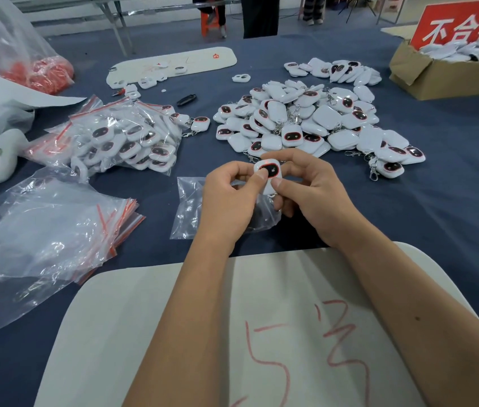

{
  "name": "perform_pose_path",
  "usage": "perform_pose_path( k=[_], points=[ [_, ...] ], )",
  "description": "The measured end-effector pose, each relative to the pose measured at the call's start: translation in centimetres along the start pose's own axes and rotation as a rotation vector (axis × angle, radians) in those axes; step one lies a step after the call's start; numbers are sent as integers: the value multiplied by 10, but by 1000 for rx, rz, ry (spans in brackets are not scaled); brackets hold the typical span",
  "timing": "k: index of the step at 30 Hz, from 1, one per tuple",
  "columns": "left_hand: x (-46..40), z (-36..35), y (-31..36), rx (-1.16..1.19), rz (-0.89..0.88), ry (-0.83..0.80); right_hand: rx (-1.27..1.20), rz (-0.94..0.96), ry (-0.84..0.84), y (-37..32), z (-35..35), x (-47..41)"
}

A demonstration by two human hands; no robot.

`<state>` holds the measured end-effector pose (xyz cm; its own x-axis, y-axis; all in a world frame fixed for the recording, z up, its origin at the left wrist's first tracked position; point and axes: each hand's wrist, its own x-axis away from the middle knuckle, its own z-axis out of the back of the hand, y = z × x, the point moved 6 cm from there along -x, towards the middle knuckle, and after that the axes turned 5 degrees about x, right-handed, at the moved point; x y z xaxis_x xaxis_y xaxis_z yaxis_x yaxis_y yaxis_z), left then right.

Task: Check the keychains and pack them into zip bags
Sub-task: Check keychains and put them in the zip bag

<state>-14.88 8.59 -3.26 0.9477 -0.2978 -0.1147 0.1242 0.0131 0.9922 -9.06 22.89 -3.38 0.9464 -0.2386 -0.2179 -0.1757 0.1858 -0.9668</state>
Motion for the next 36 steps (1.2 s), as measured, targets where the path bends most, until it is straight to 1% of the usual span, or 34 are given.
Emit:
perform_pose_path(
  k=[9, 12, 15, 17, 20, 24, 28, 31, 34, 36],
  points=[
    [1, -2, 1, 0, -39, 34, -36, 0, -3, -1, -1, 0],
    [0, -2, -1, 24, -27, -2, -65, -11, 11, -2, 1, 0],
    [1, -4, 0, 0, -45, -25, -23, -14, 49, -2, 2, 0],
    [1, -5, 2, -29, -66, -6, -8, -17, 80, -2, 3, 1],
    [2, -5, 2, -19, -68, 54, -70, -28, 127, -3, 6, 1],
    [3, 0, 3, -159, -126, 164, -103, -29, 176, -3, 10, 1],
    [4, 1, 7, -305, -192, 197, -188, -45, 218, -3, 15, 1],
    [6, 1, 9, -412, -214, 209, -185, -53, 236, -1, 16, 1],
    [7, 2, 8, -459, -187, 221, -179, -46, 227, -2, 15, 1],
    [7, 4, 7, -428, -169, 222, -187, -38, 197, -3, 13, 0]
  ],
)
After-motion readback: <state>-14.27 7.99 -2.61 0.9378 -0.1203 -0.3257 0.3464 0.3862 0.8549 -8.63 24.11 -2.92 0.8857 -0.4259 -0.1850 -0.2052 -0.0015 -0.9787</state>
